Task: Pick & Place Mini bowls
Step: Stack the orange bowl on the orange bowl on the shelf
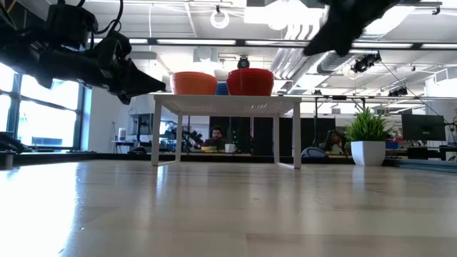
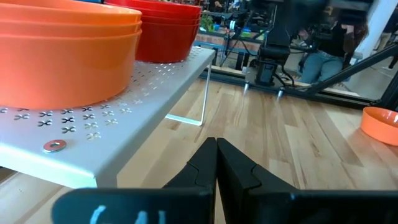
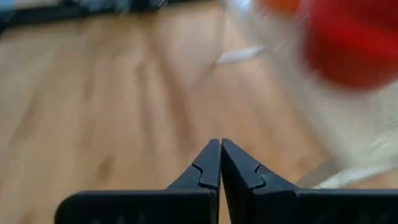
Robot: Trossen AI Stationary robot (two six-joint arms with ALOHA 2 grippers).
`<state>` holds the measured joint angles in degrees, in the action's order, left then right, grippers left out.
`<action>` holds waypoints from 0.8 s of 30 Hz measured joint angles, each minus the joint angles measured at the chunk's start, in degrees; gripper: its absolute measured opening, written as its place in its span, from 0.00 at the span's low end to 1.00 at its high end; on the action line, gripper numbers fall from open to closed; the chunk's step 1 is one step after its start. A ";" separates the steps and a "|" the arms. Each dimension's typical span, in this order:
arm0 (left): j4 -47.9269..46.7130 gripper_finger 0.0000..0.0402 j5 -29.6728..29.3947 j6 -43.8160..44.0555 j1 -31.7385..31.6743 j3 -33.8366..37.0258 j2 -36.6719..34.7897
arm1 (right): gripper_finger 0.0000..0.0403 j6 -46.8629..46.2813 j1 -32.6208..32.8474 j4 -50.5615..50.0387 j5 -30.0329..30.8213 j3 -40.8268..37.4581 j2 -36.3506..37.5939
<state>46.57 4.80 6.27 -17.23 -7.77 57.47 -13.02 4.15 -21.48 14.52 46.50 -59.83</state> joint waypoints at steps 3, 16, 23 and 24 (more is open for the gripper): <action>-0.02 0.00 -0.51 0.01 0.00 0.00 0.00 | 0.00 -7.93 8.74 -6.58 1.31 0.89 -0.20; -0.20 0.00 -0.59 0.21 0.00 0.00 0.00 | 0.23 -64.27 41.84 -24.63 -2.15 3.80 -6.57; -0.26 0.00 -0.57 0.26 0.00 0.00 0.02 | 0.33 -72.01 48.08 -23.54 -11.12 3.80 -16.14; -0.26 0.00 -0.57 0.27 0.00 0.00 0.02 | 0.33 -71.95 48.30 -22.65 -12.03 3.80 -17.21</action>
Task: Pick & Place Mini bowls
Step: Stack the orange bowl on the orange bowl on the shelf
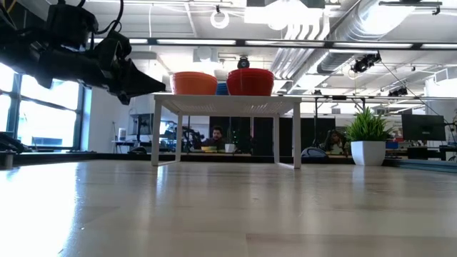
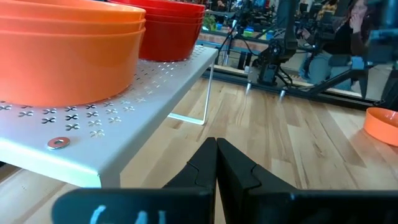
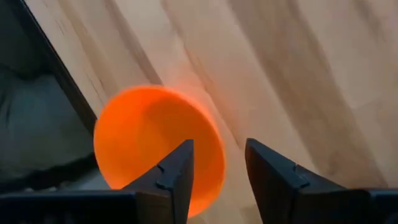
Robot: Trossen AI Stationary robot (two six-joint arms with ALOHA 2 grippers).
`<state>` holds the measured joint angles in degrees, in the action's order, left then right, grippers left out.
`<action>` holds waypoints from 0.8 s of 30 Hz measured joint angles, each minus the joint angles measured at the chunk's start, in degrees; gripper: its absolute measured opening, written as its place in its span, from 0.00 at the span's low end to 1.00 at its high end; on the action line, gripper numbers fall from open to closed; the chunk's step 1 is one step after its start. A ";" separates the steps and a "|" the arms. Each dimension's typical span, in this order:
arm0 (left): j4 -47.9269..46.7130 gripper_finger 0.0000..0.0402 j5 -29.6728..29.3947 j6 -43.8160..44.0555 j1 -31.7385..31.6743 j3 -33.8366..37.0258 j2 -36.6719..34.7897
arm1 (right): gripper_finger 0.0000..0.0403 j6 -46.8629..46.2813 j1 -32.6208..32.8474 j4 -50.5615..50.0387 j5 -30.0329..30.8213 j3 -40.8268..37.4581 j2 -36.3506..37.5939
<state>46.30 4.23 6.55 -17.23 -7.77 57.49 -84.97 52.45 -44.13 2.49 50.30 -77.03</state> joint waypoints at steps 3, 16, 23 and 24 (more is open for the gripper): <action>0.00 0.00 0.00 0.18 0.00 0.00 0.00 | 0.33 1.89 0.26 1.84 -1.86 0.00 -3.01; -0.41 0.00 0.02 1.22 0.00 0.00 0.00 | 0.29 13.43 -2.29 4.24 -4.31 -0.55 -11.23; -0.42 0.00 0.03 1.25 0.00 0.00 0.00 | 0.03 17.60 -6.52 8.68 -9.28 -0.57 -12.00; -0.39 0.00 0.04 1.25 0.00 0.00 0.00 | 0.02 17.80 -7.34 8.80 -9.48 -0.57 -11.54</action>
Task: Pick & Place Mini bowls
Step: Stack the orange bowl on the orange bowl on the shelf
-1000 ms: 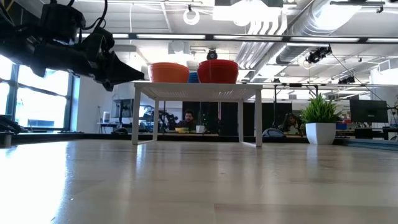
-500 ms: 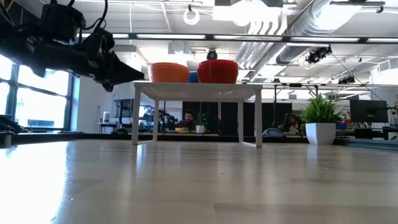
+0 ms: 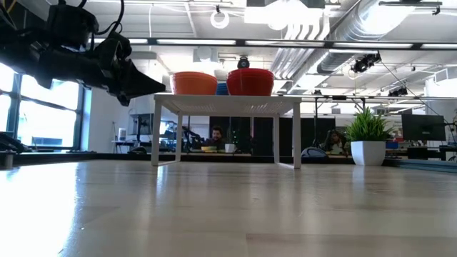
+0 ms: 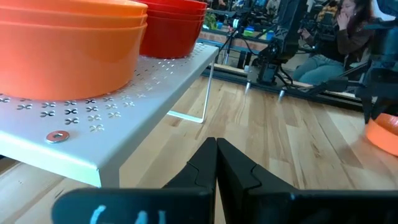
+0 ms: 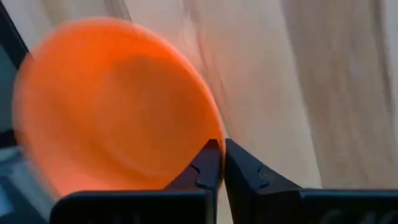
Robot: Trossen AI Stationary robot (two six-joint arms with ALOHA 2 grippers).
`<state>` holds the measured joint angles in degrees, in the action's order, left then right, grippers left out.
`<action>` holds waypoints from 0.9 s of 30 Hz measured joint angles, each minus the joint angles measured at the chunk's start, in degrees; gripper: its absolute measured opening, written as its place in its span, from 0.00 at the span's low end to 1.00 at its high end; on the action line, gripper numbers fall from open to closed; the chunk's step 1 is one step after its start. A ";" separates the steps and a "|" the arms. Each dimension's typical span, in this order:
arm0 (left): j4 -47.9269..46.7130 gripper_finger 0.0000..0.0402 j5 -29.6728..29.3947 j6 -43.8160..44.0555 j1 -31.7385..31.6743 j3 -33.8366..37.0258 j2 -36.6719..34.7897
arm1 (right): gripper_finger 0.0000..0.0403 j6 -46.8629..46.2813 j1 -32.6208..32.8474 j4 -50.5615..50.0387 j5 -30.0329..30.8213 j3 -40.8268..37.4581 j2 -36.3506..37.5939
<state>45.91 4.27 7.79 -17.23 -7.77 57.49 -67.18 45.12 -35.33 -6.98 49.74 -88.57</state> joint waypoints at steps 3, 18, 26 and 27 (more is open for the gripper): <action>-0.19 0.00 0.00 0.18 0.00 0.00 0.00 | 0.03 0.27 -3.71 0.23 0.52 0.00 2.61; -0.66 0.00 -0.07 0.33 0.00 0.00 0.02 | 0.01 16.56 -35.63 6.23 13.12 9.33 -0.26; -0.67 0.00 -0.09 0.19 0.00 0.00 0.02 | 0.01 24.29 -43.56 10.51 13.72 19.91 -15.08; -0.72 0.00 -0.09 0.19 0.00 0.00 0.02 | 0.01 24.87 -43.99 10.65 14.03 21.08 -16.51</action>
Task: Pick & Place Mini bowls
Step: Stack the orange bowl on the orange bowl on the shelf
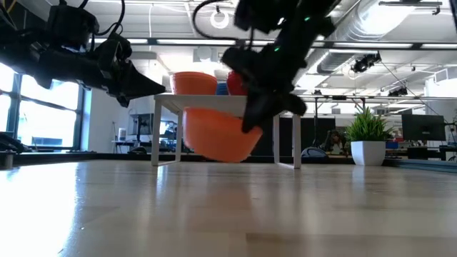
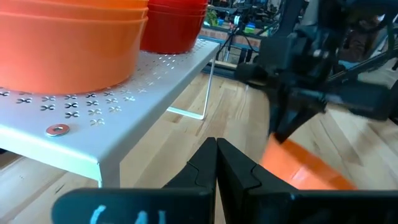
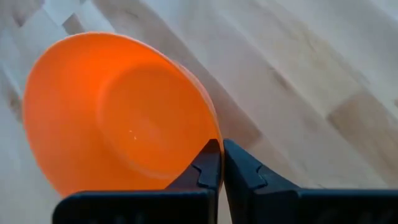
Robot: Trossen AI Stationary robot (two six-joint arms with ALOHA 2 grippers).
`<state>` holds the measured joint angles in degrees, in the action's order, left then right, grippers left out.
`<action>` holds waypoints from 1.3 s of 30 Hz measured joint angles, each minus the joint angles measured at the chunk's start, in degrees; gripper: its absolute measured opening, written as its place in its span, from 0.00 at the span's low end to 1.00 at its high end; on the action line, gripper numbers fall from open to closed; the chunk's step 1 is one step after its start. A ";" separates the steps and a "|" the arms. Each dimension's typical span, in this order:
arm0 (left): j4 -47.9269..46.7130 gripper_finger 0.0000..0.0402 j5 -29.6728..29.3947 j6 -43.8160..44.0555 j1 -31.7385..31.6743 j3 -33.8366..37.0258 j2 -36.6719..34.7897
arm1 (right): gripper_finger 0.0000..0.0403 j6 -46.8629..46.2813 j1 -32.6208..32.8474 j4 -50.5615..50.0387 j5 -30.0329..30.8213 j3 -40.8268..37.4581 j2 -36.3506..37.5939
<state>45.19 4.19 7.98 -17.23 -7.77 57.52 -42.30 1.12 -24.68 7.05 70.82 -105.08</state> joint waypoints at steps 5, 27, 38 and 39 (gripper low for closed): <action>-0.40 0.00 -0.02 0.01 0.00 0.00 0.00 | 0.01 1.55 -1.29 1.74 2.33 4.04 -5.12; -0.40 0.00 0.28 0.03 0.00 0.00 0.00 | 0.12 4.40 -2.18 9.76 4.79 3.27 -6.46; -2.52 0.00 1.98 0.07 0.00 0.00 0.00 | 0.03 25.26 2.65 16.14 7.39 -3.85 1.17; -2.50 0.00 3.07 0.03 0.00 0.00 0.00 | 0.02 25.89 2.96 20.56 6.85 -6.71 2.09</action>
<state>42.70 7.25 8.01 -17.23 -7.77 57.52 -16.41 4.08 -4.11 13.90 64.11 -102.99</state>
